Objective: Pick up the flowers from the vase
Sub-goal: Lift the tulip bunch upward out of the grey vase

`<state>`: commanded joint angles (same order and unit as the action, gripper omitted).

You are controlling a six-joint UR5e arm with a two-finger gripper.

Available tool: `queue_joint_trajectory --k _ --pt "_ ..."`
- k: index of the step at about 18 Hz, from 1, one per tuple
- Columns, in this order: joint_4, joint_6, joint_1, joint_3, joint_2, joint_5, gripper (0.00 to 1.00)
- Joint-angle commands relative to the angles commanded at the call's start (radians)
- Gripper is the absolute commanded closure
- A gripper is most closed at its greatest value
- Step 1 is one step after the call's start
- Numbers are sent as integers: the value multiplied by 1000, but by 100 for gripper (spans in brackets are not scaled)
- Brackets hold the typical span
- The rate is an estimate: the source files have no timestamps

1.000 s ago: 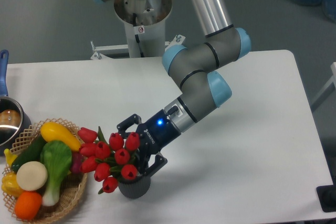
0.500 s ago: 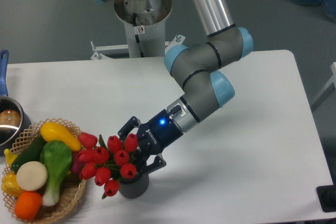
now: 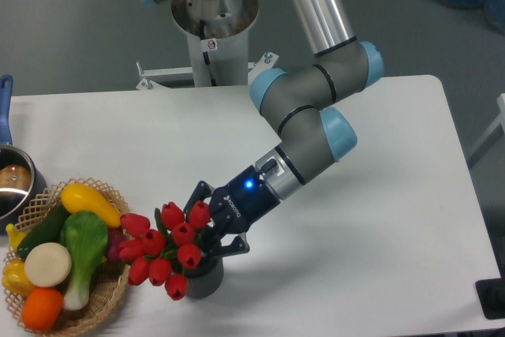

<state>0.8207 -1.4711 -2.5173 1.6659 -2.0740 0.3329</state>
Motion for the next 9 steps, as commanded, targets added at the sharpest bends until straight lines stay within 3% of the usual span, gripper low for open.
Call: queue_joint_trajectory --k 9 --pt "0 12 -2 12 54 -71 63"
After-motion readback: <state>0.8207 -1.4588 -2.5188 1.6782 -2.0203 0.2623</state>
